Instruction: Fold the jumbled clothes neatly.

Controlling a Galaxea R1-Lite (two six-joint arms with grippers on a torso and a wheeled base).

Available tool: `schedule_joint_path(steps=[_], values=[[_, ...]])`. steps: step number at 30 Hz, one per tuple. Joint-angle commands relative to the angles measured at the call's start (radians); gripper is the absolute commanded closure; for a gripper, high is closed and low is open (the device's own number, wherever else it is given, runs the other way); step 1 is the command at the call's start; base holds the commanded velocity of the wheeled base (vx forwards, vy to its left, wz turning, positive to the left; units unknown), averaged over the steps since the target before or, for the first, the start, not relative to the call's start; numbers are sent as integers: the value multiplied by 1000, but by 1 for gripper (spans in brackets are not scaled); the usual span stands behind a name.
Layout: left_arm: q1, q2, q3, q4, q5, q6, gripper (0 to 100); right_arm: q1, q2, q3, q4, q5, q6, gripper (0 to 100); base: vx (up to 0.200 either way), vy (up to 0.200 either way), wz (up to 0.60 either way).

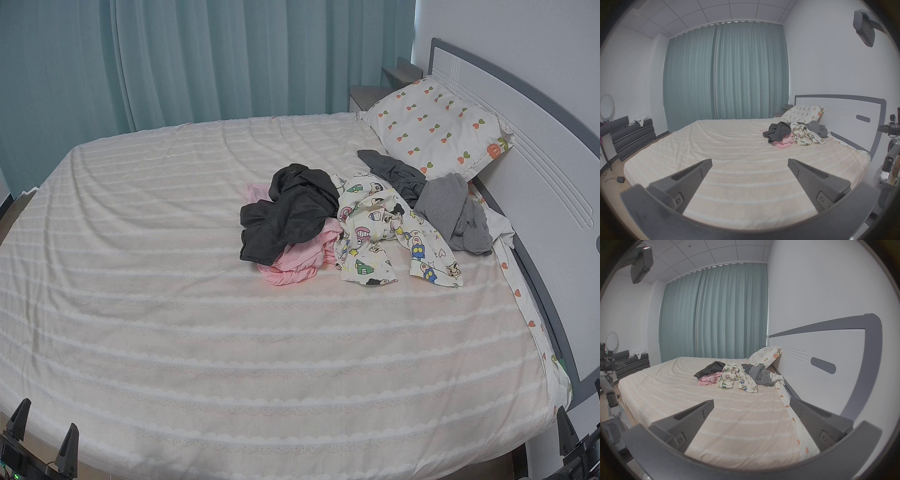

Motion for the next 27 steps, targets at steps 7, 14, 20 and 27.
schedule_joint_path(steps=[7,14,20,27], values=[[0,-12,13,0,1,-2,0,11,364,-519,-111,-37,288,0,0,0,0],[0,-12,13,0,2,-2,0,40,534,-584,78,114,113,0,0,0,0],[0,-12,13,0,1,-2,0,109,661,-535,63,204,332,0,0,0,0],[0,-12,13,0,1,0,0,219,1083,-581,-40,264,408,0,0,0,0]])
